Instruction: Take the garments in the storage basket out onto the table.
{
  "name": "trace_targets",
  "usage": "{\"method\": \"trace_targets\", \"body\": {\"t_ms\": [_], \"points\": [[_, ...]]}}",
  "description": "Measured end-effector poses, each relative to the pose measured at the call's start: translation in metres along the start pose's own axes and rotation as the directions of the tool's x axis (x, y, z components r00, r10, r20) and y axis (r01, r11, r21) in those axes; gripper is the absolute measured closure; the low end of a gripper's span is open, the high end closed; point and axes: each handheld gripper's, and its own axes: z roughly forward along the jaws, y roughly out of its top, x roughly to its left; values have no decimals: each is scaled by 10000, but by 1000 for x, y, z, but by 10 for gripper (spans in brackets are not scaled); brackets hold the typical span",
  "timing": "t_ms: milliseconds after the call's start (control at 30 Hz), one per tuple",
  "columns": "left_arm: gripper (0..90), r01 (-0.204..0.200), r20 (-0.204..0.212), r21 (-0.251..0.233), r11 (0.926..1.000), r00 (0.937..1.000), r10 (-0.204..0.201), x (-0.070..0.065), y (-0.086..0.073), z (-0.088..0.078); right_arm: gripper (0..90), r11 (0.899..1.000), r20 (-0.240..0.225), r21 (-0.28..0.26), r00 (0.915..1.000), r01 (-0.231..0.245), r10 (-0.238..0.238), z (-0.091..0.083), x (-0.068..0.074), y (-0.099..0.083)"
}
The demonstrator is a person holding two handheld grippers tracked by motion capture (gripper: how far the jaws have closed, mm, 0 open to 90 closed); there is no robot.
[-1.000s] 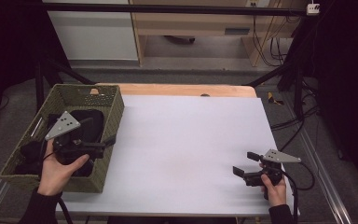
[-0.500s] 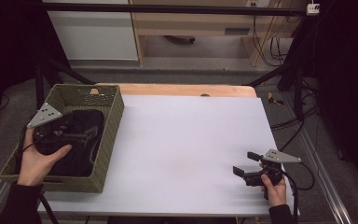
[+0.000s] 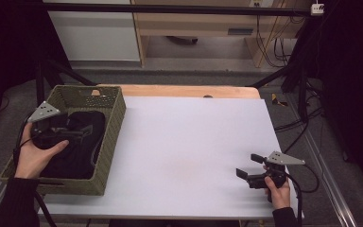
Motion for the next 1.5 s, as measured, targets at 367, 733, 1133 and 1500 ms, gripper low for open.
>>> {"method": "trace_targets", "body": {"t_ms": [367, 733, 1133, 1500], "points": [[0, 297, -498, 574, 9979, 9984, -269, 23, -15, 19, 42, 10000, 6, -17, 10000, -3, 3, 0, 0, 0], [0, 571, -695, 1469, 9875, 9965, -473, 38, -45, 40, 42, 10000, -1, 15, 10000, -25, 25, 0, 0, 0], [0, 964, -849, 2463, 9644, 9934, -776, 44, -70, 56, 42, 10000, 18, 43, 10000, -10, 10, 1, 0, 0], [24, 992, -1237, 3607, 9274, 9906, -578, 44, -82, 68, 42, 10000, 39, 53, 10000, 16, -17, 1, 0, 0]]}}
